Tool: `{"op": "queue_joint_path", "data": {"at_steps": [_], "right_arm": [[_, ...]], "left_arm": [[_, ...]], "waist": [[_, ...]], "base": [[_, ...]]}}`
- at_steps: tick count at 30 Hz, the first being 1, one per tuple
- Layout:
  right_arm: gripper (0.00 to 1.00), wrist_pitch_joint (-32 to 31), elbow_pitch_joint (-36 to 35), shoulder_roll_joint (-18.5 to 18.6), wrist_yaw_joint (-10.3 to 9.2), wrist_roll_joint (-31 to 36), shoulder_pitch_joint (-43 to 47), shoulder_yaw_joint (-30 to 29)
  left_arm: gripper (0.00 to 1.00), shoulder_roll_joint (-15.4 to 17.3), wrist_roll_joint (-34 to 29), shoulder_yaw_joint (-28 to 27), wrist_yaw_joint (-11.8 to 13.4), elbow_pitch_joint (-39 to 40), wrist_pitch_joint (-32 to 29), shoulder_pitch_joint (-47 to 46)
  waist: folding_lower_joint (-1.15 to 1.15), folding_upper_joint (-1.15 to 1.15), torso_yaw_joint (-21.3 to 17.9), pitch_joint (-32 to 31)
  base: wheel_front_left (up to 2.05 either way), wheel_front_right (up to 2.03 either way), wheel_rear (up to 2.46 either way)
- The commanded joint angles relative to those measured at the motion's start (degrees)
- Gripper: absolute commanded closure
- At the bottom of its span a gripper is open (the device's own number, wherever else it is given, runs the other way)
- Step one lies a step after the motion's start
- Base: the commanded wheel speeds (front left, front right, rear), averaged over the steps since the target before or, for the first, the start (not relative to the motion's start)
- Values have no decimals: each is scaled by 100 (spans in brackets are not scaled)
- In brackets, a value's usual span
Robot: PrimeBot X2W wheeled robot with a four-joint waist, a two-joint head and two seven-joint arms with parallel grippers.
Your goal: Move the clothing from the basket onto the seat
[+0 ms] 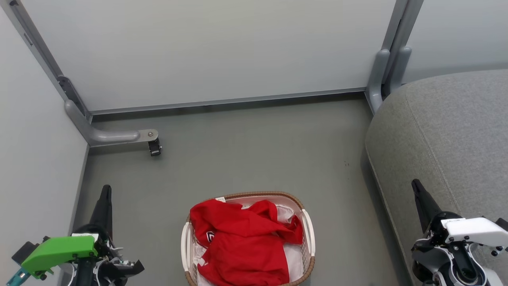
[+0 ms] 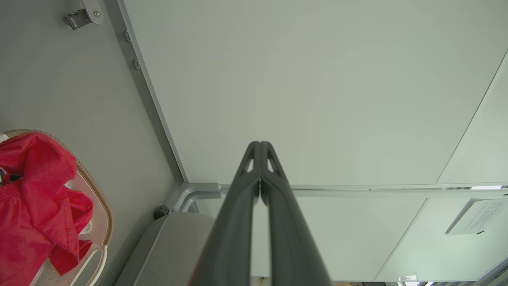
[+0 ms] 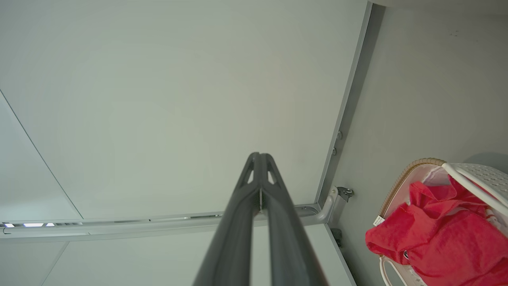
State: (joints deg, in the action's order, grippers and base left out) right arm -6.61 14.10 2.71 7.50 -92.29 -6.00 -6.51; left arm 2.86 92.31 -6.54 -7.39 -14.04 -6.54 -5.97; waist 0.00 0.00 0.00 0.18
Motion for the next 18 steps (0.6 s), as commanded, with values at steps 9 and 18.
{"op": "queue_joint_path", "data": {"at_steps": [9, 18], "right_arm": [[0, 127, 156, -61, -3, 43, 199, 105], [0, 380, 91, -49, -3, 300, 253, 181]], "left_arm": [[0, -37, -42, 173, 1, -135, 129, 195], [0, -31, -238, 442, 0, 60, 382, 262]], "waist": [[0, 0, 0, 1], [0, 0, -2, 3]], "base": [[0, 0, 0], [0, 0, 0]]}}
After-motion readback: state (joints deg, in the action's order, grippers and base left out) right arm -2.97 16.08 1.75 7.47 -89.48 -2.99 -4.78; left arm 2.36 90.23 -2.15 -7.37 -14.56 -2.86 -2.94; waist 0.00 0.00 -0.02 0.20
